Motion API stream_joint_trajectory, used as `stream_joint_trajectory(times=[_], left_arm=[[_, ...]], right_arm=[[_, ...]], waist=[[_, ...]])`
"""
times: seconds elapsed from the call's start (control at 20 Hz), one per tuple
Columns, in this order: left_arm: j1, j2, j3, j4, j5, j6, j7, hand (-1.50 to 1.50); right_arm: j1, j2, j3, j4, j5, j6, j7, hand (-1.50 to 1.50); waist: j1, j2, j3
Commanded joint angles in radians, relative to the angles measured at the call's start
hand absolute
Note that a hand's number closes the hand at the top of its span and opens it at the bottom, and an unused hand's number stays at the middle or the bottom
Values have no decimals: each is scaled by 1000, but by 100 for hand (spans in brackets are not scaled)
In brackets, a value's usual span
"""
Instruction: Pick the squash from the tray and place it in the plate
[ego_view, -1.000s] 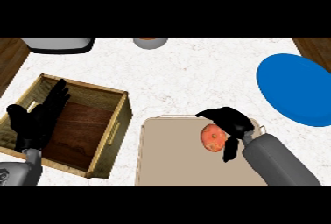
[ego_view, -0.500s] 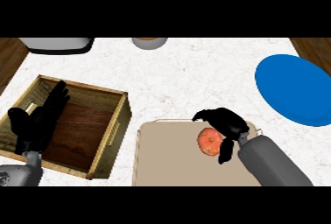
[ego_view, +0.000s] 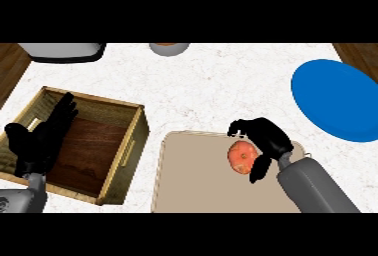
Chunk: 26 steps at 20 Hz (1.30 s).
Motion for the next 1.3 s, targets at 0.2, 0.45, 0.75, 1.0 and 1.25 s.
stream_joint_trajectory(times=[0.2,0.45,0.75,1.0,1.25], left_arm=[[-7,-25,14,-3,25,8,28,0],[-24,-15,29,39,30,-19,7,0],[-62,-82,-21,17,-37,36,46,0],[-2,-85,-14,-4,-45,19,18,0],[-71,-113,-29,18,-65,19,48,0]], right_arm=[[40,-33,-179,-203,34,-333,8,150],[75,-58,-275,-342,81,-416,133,150],[1,-66,-438,-273,-41,-350,187,150],[-29,-162,-606,-36,-164,-366,-1,150],[-104,-248,-695,219,-192,-369,-143,150]], waist=[[-31,8,-10],[-27,11,-12],[4,15,-11],[12,17,-10],[16,21,-10]])
